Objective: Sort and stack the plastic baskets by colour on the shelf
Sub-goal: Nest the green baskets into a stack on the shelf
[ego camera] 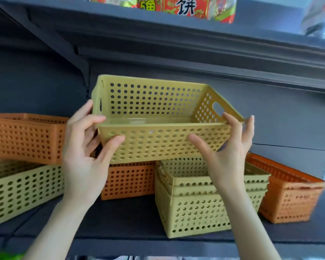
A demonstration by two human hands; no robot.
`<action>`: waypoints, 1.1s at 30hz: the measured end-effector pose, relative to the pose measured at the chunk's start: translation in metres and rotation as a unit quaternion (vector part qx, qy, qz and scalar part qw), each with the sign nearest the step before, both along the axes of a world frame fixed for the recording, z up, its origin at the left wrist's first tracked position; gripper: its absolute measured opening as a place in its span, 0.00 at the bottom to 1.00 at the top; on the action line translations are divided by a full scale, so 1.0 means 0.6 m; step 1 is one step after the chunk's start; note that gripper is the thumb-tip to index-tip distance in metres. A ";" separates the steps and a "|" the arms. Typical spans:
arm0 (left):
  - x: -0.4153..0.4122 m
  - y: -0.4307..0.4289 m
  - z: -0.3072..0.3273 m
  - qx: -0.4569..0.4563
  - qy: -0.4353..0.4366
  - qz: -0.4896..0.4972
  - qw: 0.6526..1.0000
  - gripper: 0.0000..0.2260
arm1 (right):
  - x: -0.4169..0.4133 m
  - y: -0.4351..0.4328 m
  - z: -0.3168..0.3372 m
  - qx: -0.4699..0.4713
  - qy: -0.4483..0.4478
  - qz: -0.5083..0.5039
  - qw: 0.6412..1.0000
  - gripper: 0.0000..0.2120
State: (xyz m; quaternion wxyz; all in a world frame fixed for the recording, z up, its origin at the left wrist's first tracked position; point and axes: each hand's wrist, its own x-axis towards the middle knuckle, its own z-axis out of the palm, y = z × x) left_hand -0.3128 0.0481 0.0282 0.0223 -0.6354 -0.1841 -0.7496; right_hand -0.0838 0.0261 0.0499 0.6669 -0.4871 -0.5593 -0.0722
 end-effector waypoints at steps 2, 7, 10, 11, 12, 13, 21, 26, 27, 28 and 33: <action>0.056 -0.023 -0.009 -0.014 -0.008 -0.020 1.000 0.19 | 0.060 -0.024 0.001 -0.022 0.018 0.034 0.999 0.42; 0.176 -0.054 -0.019 -0.059 -0.008 -0.044 0.997 0.20 | 0.187 -0.057 -0.007 -0.030 0.047 0.049 0.997 0.46; 0.221 -0.059 -0.018 -0.091 0.000 -0.051 0.994 0.19 | 0.230 -0.066 -0.006 -0.036 0.047 0.043 0.997 0.42; 0.232 -0.060 -0.018 -0.102 0.005 -0.048 0.994 0.20 | 0.241 -0.067 -0.006 -0.037 0.047 0.044 0.997 0.41; 0.242 -0.059 -0.019 -0.107 0.014 -0.040 0.993 0.20 | 0.250 -0.065 -0.008 -0.040 0.049 0.045 0.997 0.40; 0.249 -0.058 -0.019 -0.106 0.025 -0.027 0.994 0.21 | 0.258 -0.063 -0.012 -0.044 0.051 0.048 0.997 0.40; 0.257 -0.026 -0.022 -0.132 0.059 -0.002 0.990 0.21 | 0.281 -0.039 -0.023 -0.065 0.052 0.057 0.995 0.36; 0.245 -0.010 -0.079 -0.208 0.064 0.023 0.976 0.21 | 0.283 -0.017 -0.064 -0.144 0.015 0.016 0.989 0.35; 0.243 -0.008 -0.092 -0.225 0.064 0.029 0.972 0.21 | 0.282 -0.012 -0.076 -0.158 0.005 0.002 0.987 0.35; 0.243 -0.005 -0.104 -0.240 0.062 0.034 0.968 0.21 | 0.280 -0.007 -0.088 -0.169 -0.008 -0.014 0.986 0.35; 0.256 0.012 -0.128 -0.176 0.056 0.192 0.964 0.27 | 0.267 0.007 -0.117 -0.132 -0.121 -0.041 0.983 0.27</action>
